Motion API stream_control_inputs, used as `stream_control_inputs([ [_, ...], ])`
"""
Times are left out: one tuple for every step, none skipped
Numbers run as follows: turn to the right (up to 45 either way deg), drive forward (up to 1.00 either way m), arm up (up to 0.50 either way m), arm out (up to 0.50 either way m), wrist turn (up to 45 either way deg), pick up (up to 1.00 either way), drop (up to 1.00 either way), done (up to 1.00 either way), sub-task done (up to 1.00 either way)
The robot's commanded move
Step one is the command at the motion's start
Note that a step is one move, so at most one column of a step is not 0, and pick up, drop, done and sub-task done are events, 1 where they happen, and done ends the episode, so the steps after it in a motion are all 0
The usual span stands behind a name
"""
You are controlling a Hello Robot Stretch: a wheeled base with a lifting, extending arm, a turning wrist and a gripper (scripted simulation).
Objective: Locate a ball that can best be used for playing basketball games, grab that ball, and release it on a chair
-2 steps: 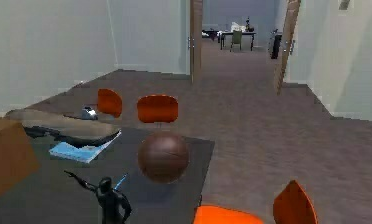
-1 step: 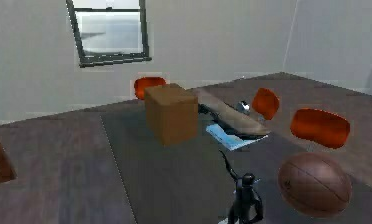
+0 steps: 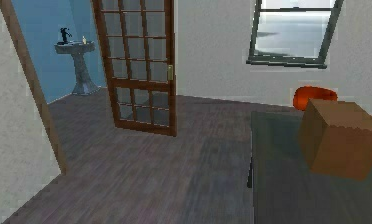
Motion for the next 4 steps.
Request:
stream_control_inputs([
  [0.0, 0.0, 0.5, 0.0, 0.0, 0.0, 0.0, 0.0, 0.0],
  [0.0, 0.0, 0.38, 0.0, 0.0, 0.0, 0.0, 0.0, 0.0],
  [0.0, 0.0, 0.0, 0.36, 0.0, 0.0, 0.0, 0.0, 0.0],
  [0.0, 0.0, 0.0, 0.0, 45.0, 0.0, 0.0, 0.0, 0.0],
])
